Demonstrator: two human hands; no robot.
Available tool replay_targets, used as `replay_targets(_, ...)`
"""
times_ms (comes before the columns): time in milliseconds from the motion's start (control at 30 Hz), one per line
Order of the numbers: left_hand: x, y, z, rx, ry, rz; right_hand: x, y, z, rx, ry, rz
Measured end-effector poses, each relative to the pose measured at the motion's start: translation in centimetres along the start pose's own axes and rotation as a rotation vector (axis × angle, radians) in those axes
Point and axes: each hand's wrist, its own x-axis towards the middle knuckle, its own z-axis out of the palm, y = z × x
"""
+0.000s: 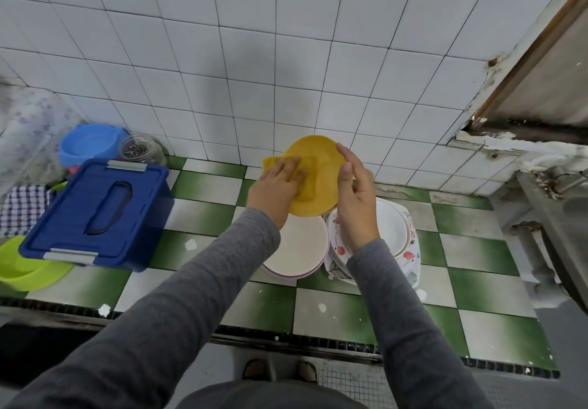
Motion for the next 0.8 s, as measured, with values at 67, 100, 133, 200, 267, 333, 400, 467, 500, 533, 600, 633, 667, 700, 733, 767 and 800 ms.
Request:
replay_targets(67,0.5,-1.0,0.3,-0.07,0.128,-0.013,0.2,-0.1,0.0,0.007,-0.001,-0.005)
replay_targets(100,0.8,-1.4,0.0,-0.127,0.187,-0.009,0.2,-0.1,0.0,0.019,-0.007,-0.001)
replay_targets(133,1.0,-1.8,-0.2,-0.178,0.262,0.019,0.2,-0.2,0.1,0.038,-0.016,0.004)
replay_targets(200,1.4,-2.7,-0.7,-0.188,0.412,0.091,0.2,-0.6,0.3,0.069,-0.026,0.007)
replay_targets(267,1.9,-3.4,-1.1,-0.172,0.463,0.133,0.4,-1.1,0.5,0.077,-0.038,-0.006)
replay_targets(333,2.3,-3.9,-1.9,-0.195,0.478,0.186,0.7,-1.6,0.5,0.112,-0.056,-0.009)
replay_targets(400,2.5,-4.1,-2.4,-0.208,0.476,0.212,0.9,-1.9,0.6,0.176,-0.077,0.007)
replay_targets(467,2.7,-4.1,-2.6,-0.226,0.462,0.22,1.0,-1.9,0.7,0.235,-0.083,0.037)
replay_targets(500,2.8,-4.0,-2.5,-0.245,0.444,0.217,1.1,-1.9,0.8,0.264,-0.081,0.046)
replay_targets(533,2.8,-3.9,-2.4,-0.257,0.403,0.221,1.3,-1.9,0.8,0.29,-0.077,0.053)
replay_targets(600,2.7,-3.2,-1.7,-0.209,0.295,0.208,1.4,-1.9,0.9,0.321,-0.066,0.067)
replay_targets(633,2.6,-2.7,-1.3,-0.156,0.235,0.175,1.4,-1.9,0.9,0.328,-0.064,0.075)
replay_targets(667,2.3,-2.2,-0.8,-0.12,0.202,0.129,1.4,-1.8,1.1,0.326,-0.063,0.083)
replay_targets(700,2.1,-1.7,-0.4,-0.101,0.187,0.082,1.3,-1.7,1.2,0.319,-0.064,0.088)
replay_targets(733,1.9,-1.3,0.0,-0.096,0.174,0.041,1.2,-1.6,1.4,0.309,-0.064,0.091)
replay_targets(767,1.8,-0.9,0.1,-0.093,0.16,0.008,1.1,-1.4,1.5,0.298,-0.065,0.092)
replay_targets(800,1.8,-0.8,0.3,-0.096,0.153,-0.01,1.0,-1.3,1.6,0.288,-0.068,0.092)
